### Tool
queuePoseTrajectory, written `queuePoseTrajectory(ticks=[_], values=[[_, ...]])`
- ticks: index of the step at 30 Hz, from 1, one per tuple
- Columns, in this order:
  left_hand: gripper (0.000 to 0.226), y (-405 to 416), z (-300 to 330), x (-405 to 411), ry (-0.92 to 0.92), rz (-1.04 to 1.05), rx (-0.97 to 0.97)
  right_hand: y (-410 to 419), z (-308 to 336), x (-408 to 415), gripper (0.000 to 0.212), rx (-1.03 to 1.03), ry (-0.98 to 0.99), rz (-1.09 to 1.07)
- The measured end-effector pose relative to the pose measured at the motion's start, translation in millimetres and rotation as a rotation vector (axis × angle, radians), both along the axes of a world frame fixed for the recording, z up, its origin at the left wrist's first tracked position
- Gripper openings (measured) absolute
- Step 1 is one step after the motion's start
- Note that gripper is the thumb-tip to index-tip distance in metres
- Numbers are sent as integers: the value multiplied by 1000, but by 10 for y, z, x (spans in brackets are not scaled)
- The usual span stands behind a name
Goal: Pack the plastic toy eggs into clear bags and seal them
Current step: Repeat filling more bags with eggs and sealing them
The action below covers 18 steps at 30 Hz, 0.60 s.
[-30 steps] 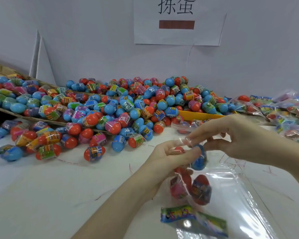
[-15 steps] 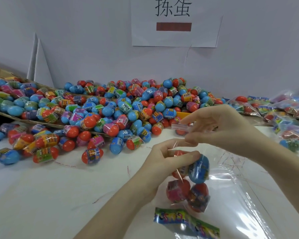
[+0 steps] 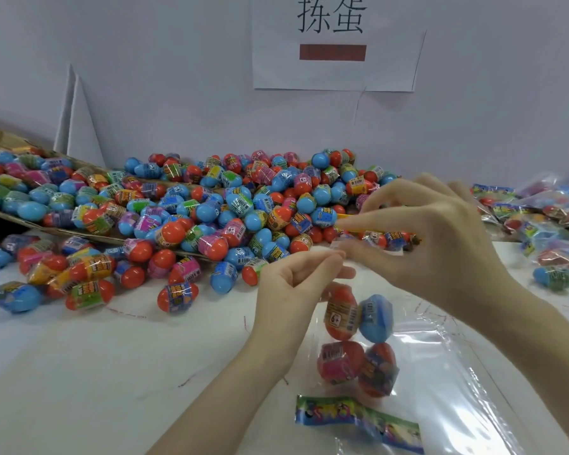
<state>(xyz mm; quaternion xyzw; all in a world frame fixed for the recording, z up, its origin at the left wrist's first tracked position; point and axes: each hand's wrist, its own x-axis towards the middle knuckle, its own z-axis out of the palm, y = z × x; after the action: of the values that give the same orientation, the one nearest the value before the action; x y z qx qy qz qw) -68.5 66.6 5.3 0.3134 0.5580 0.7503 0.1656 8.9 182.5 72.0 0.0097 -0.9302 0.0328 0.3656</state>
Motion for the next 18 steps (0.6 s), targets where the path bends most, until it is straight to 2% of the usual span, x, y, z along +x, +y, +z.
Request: queuePoseTrajectory(ticks=[2,6,14,18], values=[[17,-1,1,7,25,-2,20,-10,-46,-16,19,162,48,-22],[18,7,5,22,58,17,32,-14,-85,-53,18,204,44,-16],[19,12,2,45,83,38,35,-49,-121,-75,28,127,8,9],[25,14,2,49,85,45,38,-42,-134,-91,19,105,2,41]])
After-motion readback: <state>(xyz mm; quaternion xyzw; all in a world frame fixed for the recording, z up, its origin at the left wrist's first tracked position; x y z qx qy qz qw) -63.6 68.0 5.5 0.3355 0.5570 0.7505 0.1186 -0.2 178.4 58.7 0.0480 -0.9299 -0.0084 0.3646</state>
